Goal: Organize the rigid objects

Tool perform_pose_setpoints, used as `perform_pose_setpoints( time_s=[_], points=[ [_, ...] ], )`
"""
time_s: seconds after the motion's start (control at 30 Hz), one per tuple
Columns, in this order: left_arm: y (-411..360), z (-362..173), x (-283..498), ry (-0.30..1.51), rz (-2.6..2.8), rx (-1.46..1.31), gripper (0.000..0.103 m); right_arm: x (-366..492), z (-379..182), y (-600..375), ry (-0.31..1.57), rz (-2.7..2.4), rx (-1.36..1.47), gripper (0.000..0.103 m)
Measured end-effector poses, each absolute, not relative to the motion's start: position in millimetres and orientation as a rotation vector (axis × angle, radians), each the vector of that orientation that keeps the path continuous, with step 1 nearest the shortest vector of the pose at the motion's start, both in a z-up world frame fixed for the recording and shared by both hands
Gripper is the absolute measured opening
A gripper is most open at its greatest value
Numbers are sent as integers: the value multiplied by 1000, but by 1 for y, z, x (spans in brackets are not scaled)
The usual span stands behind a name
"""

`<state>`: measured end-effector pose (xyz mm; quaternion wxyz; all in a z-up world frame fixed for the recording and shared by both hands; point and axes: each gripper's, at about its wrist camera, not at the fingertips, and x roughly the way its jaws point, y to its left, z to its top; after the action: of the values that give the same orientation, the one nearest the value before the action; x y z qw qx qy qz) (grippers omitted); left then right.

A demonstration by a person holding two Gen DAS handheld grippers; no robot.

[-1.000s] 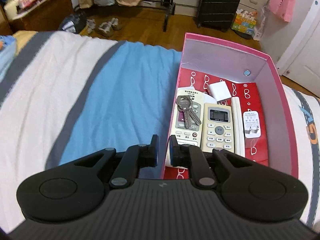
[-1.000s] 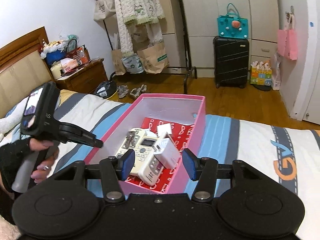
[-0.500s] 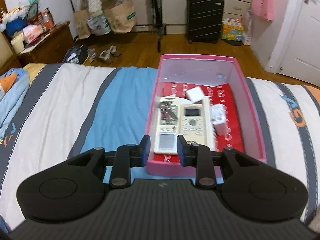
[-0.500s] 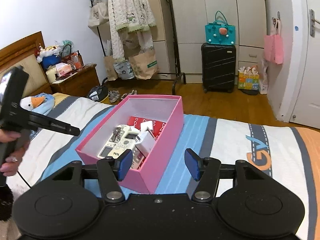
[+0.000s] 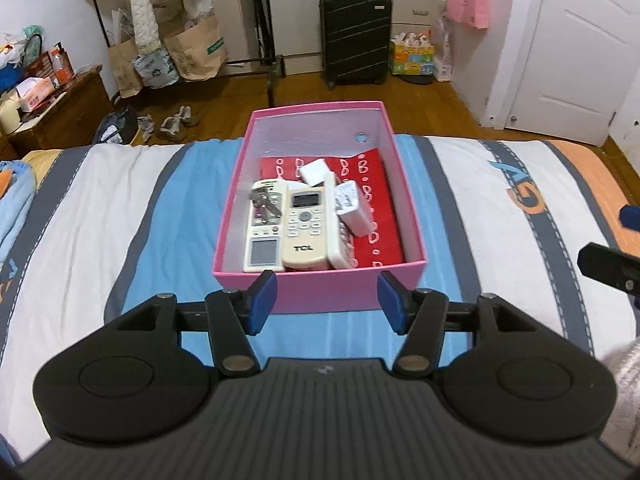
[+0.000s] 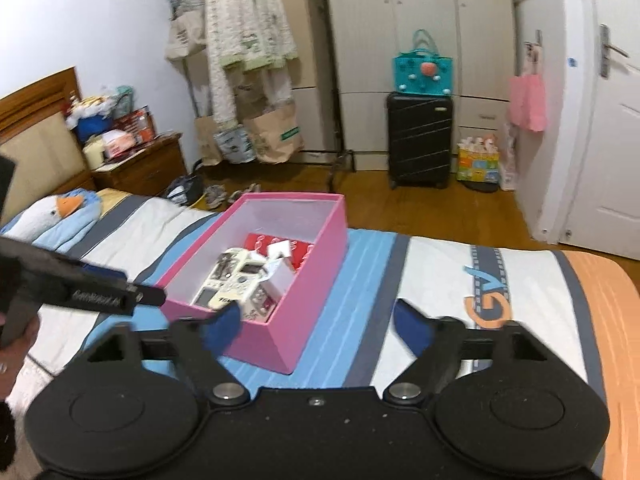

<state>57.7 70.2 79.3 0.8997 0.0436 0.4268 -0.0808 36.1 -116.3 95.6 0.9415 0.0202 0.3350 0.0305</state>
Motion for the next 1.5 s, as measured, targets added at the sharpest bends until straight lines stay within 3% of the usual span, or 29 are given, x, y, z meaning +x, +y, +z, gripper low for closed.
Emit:
perform_pose_setpoints(
  time_s=[0.2, 0.3, 0.37, 0.43, 0.77, 1.5],
  points=[
    [66, 84, 48, 877, -167, 53, 65, 28, 100, -127, 660, 3, 73, 100],
    [62, 85, 44, 869, -151, 54, 78, 27, 100, -129, 677, 6, 71, 100],
    [60, 86, 44, 866, -137, 38, 93, 26, 101, -130, 676, 5, 73, 100],
    [61, 87, 43, 867, -130, 20, 97, 25, 102, -132, 680, 3, 89, 100],
    [52, 82, 43, 970, -59, 67, 97, 29, 95, -140, 741, -53, 140, 100],
    [51, 81, 18, 890, -84, 29, 97, 4, 84, -133, 715, -121, 94, 100]
  ],
)
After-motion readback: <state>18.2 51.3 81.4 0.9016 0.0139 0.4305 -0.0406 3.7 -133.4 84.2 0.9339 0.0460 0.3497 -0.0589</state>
